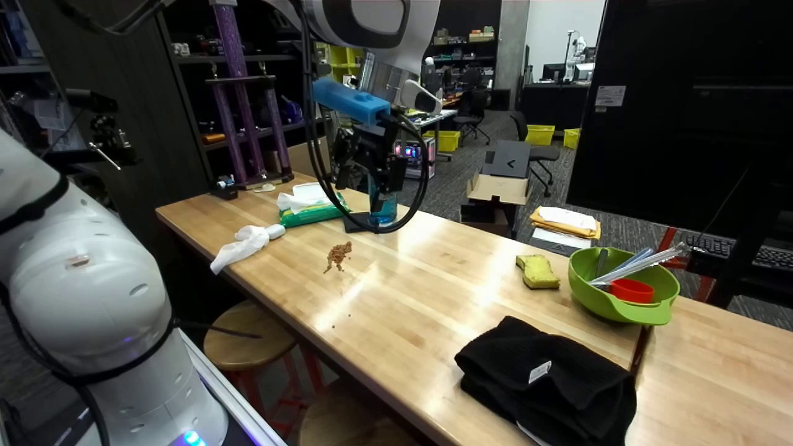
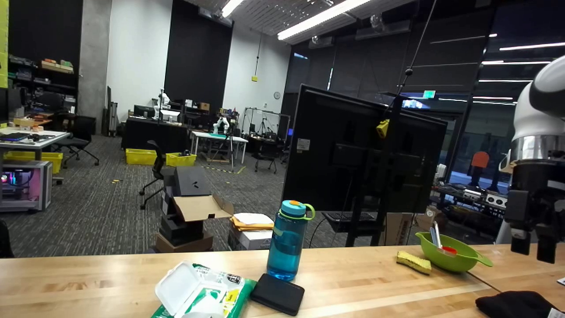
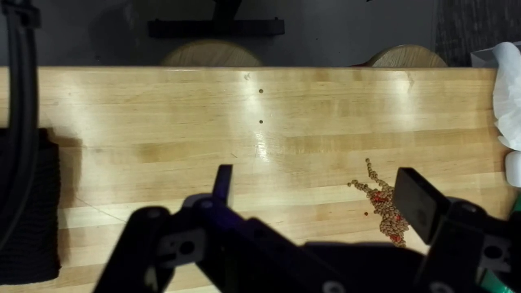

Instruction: Put the tissue in the green bowl

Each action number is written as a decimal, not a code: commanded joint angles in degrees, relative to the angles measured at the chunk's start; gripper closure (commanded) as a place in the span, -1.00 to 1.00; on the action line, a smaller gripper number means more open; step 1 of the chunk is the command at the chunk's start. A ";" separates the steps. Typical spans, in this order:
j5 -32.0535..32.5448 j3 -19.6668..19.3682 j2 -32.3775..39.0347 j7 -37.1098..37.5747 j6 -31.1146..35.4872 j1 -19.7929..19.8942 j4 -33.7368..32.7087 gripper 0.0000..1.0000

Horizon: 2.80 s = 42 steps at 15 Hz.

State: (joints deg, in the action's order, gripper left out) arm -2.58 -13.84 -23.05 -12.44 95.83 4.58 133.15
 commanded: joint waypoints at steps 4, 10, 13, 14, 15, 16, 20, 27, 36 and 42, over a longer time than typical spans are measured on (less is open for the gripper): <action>-1.07 3.68 4.94 -2.45 3.56 -1.58 -1.16 -1.00; -2.35 8.95 11.31 -3.56 8.22 -5.58 -2.45 -1.00; -2.72 11.92 14.70 -4.03 9.42 -7.56 -4.04 -1.00; -2.61 12.95 15.96 -3.92 9.64 -8.22 -4.83 -1.00; -2.59 13.93 17.09 -3.76 9.92 -8.82 -5.50 -1.00; -2.44 15.03 18.46 -3.37 10.08 -9.47 -6.39 -1.00; -1.77 18.53 23.30 -2.87 10.41 -11.37 -10.20 -1.00; -0.69 23.11 30.65 -2.06 8.72 -13.95 -16.69 -1.00; -0.69 27.65 43.10 4.26 11.01 -19.06 -27.25 -1.00; 0.25 28.14 50.99 7.86 10.19 -22.62 -35.41 -1.00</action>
State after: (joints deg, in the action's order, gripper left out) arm -3.61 14.07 24.12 -6.89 107.37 -16.61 102.81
